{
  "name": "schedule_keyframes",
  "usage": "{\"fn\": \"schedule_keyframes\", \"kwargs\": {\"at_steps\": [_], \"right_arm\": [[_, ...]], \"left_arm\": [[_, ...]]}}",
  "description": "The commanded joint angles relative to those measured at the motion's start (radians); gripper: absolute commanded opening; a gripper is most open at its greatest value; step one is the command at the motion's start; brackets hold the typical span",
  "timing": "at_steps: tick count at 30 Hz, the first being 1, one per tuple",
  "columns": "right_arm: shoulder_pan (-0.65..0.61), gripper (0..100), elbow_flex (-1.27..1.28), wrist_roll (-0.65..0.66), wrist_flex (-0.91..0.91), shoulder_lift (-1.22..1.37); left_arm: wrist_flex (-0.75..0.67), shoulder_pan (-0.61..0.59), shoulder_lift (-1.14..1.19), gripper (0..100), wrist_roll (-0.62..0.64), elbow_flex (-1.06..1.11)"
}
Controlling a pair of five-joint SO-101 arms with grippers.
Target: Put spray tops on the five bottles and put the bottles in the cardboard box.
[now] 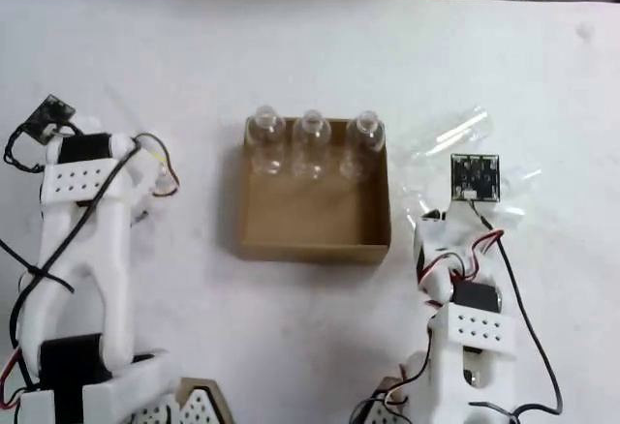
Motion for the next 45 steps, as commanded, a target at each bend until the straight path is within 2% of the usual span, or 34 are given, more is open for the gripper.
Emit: {"fn": "schedule_keyframes", "kwargs": {"at_steps": [1, 4, 7, 9, 12, 15, 19, 22, 25, 30, 32, 37, 42, 43, 45], "right_arm": [[-0.007, 2.1, -0.006, 0.011, -0.019, 0.007], [-0.008, 2.1, -0.006, 0.011, -0.019, 0.007], [-0.008, 2.1, -0.006, 0.011, -0.018, 0.007], [-0.007, 2.1, -0.006, 0.011, -0.018, 0.007], [-0.005, 2.1, -0.006, 0.011, -0.018, 0.007], [-0.005, 2.1, -0.006, 0.011, -0.018, 0.007], [-0.005, 2.1, -0.006, 0.011, -0.018, 0.007], [-0.008, 2.1, -0.006, 0.011, -0.018, 0.007], [-0.008, 2.1, -0.006, 0.011, -0.018, 0.007], [-0.008, 2.1, -0.006, 0.011, -0.018, 0.007], [-0.008, 2.1, -0.006, 0.011, -0.018, 0.007], [-0.010, 2.1, -0.006, 0.011, -0.018, 0.007], [-0.010, 2.1, -0.006, 0.011, -0.018, 0.007], [-0.010, 2.1, -0.006, 0.011, -0.018, 0.007], [-0.010, 2.1, -0.005, 0.011, -0.018, 0.007]], "left_arm": [[0.044, 0.012, -0.042, 45, 0.009, -0.017], [0.068, 0.012, -0.042, 44, -0.040, -0.026], [0.124, 0.005, -0.042, 43, -0.204, -0.089], [0.178, 0.004, -0.042, 42, -0.442, -0.164], [0.235, 0.013, -0.033, 38, -0.918, -0.290], [0.227, 0.016, -0.031, 32, -1.267, -0.328], [0.150, -0.071, -0.030, 27, -1.594, -0.270], [-0.008, -0.116, -0.031, 23, -1.714, -0.170], [-0.157, -0.111, -0.033, 19, -1.726, -0.066], [-0.064, -0.013, -0.033, 18, -1.723, -0.025], [-0.061, 0.001, -0.031, 18, -1.669, -0.020], [-0.051, 0.001, -0.030, 18, -1.307, -0.015], [-0.086, 0.007, -0.030, 19, -0.778, 0.009], [-0.097, 0.007, -0.030, 21, -0.713, 0.011], [-0.101, 0.007, -0.016, 26, -0.672, 0.017]]}}
